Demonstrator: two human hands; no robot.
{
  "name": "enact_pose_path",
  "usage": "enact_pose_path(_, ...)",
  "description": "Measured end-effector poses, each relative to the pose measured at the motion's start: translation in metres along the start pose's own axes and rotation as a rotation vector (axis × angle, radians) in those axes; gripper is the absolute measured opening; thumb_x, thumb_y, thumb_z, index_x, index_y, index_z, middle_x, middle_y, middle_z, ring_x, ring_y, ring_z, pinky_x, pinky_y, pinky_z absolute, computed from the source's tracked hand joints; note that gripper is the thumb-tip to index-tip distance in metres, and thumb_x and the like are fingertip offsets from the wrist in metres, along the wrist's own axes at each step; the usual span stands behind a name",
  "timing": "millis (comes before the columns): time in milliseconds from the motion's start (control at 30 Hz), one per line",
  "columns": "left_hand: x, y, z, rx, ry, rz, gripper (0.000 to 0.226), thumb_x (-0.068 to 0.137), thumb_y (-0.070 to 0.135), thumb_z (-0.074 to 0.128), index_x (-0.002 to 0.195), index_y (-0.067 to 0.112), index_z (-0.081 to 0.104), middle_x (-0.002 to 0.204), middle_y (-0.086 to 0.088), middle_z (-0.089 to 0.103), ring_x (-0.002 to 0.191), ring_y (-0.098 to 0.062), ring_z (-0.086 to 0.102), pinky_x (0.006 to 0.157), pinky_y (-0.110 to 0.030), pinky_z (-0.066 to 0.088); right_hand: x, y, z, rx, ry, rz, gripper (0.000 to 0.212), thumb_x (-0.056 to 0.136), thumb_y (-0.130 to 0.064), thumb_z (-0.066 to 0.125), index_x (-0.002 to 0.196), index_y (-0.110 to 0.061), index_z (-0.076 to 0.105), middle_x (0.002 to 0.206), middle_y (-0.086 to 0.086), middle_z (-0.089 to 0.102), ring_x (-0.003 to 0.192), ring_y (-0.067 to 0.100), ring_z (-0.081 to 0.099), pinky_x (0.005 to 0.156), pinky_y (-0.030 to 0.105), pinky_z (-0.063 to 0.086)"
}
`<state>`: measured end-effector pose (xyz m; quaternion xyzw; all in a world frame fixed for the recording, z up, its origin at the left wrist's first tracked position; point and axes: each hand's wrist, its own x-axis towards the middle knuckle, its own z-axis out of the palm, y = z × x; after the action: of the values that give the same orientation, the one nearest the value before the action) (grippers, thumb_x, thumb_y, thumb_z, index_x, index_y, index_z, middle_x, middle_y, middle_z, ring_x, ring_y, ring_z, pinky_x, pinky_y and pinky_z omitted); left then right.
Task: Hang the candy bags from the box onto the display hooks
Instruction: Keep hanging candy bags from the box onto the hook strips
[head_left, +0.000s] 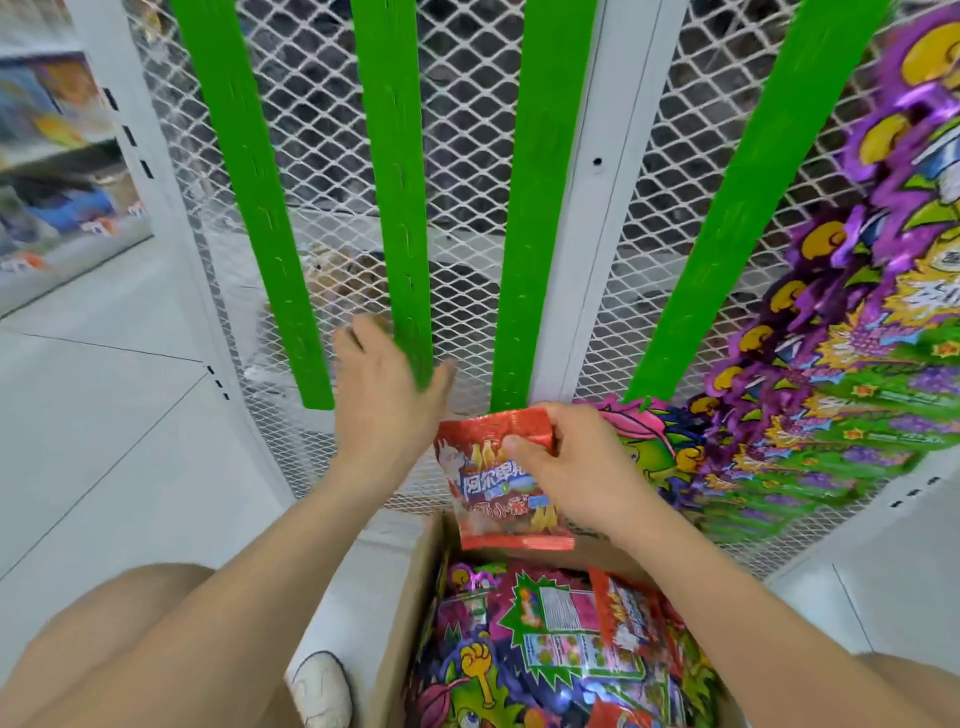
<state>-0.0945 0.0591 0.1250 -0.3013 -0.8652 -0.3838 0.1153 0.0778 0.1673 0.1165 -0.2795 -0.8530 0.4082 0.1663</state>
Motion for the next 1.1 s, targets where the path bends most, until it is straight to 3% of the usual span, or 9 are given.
enact_pose_path(100, 0.000, -0.001, 0.010, 0.012, 0.022, -0.024, 0.077, 0.082, 0.049, 0.087, 0.124, 0.004, 0.041, 0.125, -0.013, 0.046, 0.101, -0.034, 0.056, 0.068, -0.041, 0.048, 0.000, -0.008, 0.004, -0.009, 0.016, 0.017, 0.030, 0.096, -0.027, 0.074, 0.070, -0.020, 0.060, 0.049, -0.016, 0.047, 0.048, 0.003, 0.040, 0.053, 0.026, 0.034)
enact_pose_path(400, -0.006, -0.007, -0.002, -0.197, 0.015, -0.081, 0.055, 0.083, 0.033, 0.085, 0.115, 0.015, 0.043, 0.109, -0.002, 0.061, 0.089, -0.022, 0.058, 0.068, -0.036, 0.043, -0.040, 0.005, 0.005, -0.054, -0.066, 0.013, 0.033, 0.098, -0.024, 0.072, 0.076, -0.003, 0.058, 0.059, -0.005, 0.039, 0.051, 0.010, 0.036, 0.058, 0.035, 0.036)
enact_pose_path(600, -0.033, -0.022, -0.020, -0.336, -0.402, -0.167, 0.023, 0.096, 0.037, 0.076, 0.107, 0.017, 0.071, 0.096, 0.002, 0.075, 0.088, -0.017, 0.071, 0.077, -0.037, 0.059, -0.056, 0.007, -0.001, 0.141, -0.102, -0.002, 0.006, 0.102, -0.025, 0.067, 0.104, -0.025, 0.073, 0.084, 0.008, 0.073, 0.078, 0.030, 0.068, 0.086, 0.058, 0.059)
enact_pose_path(667, -0.046, -0.034, -0.025, -0.355, -0.549, -0.177, 0.014, 0.100, 0.034, 0.072, 0.106, 0.021, 0.074, 0.097, 0.001, 0.079, 0.090, -0.023, 0.076, 0.084, -0.049, 0.063, -0.059, 0.008, 0.002, 0.227, -0.117, 0.021, 0.011, 0.103, -0.025, 0.067, 0.104, -0.033, 0.074, 0.082, 0.000, 0.074, 0.077, 0.021, 0.067, 0.089, 0.057, 0.060)
enact_pose_path(733, -0.056, -0.040, -0.030, -0.333, -0.661, -0.165, 0.012, 0.104, 0.029, 0.067, 0.108, 0.021, 0.075, 0.096, -0.003, 0.081, 0.092, -0.030, 0.077, 0.086, -0.054, 0.062, -0.063, 0.008, 0.008, 0.242, -0.145, 0.043, 0.012, 0.103, -0.027, 0.066, 0.101, -0.035, 0.074, 0.076, 0.003, 0.070, 0.071, 0.022, 0.060, 0.071, 0.051, 0.057)
enact_pose_path(800, -0.063, -0.041, -0.036, -0.365, -0.756, -0.178, 0.014, 0.106, 0.025, 0.063, 0.111, 0.018, 0.074, 0.099, -0.009, 0.081, 0.093, -0.031, 0.077, 0.090, -0.052, 0.062, -0.068, 0.009, 0.016, 0.183, -0.154, 0.038, 0.011, 0.102, -0.025, 0.064, 0.098, -0.021, 0.073, 0.066, 0.000, 0.056, 0.060, 0.020, 0.047, 0.056, 0.036, 0.040)
enact_pose_path(933, -0.076, -0.043, -0.040, -0.426, -0.926, -0.240, 0.028, 0.108, 0.028, 0.060, 0.108, 0.002, 0.068, 0.096, -0.016, 0.076, 0.083, -0.024, 0.070, 0.091, -0.054, 0.062, -0.075, 0.012, 0.034, 0.120, -0.172, 0.065, 0.028, 0.099, -0.016, 0.064, 0.085, 0.007, 0.060, 0.058, -0.006, 0.043, 0.048, 0.008, 0.037, 0.051, 0.029, 0.030)
enact_pose_path(1033, -0.079, -0.043, -0.038, -0.439, -0.936, -0.311, 0.043, 0.105, 0.037, 0.063, 0.106, -0.006, 0.065, 0.084, -0.012, 0.069, 0.079, -0.027, 0.070, 0.091, -0.056, 0.062, -0.080, 0.015, 0.040, 0.047, -0.282, 0.032, 0.034, 0.099, -0.023, 0.066, 0.078, 0.002, 0.058, 0.058, -0.008, 0.045, 0.051, 0.007, 0.040, 0.054, 0.029, 0.033)
enact_pose_path(1100, -0.080, -0.041, -0.036, -0.502, -0.954, -0.363, 0.041, 0.106, 0.035, 0.063, 0.112, -0.005, 0.066, 0.089, -0.011, 0.075, 0.081, -0.027, 0.074, 0.088, -0.044, 0.064, -0.082, 0.017, 0.044, 0.030, -0.306, -0.005, 0.029, 0.100, -0.026, 0.068, 0.078, -0.007, 0.066, 0.060, -0.012, 0.052, 0.056, 0.002, 0.046, 0.058, 0.025, 0.036)
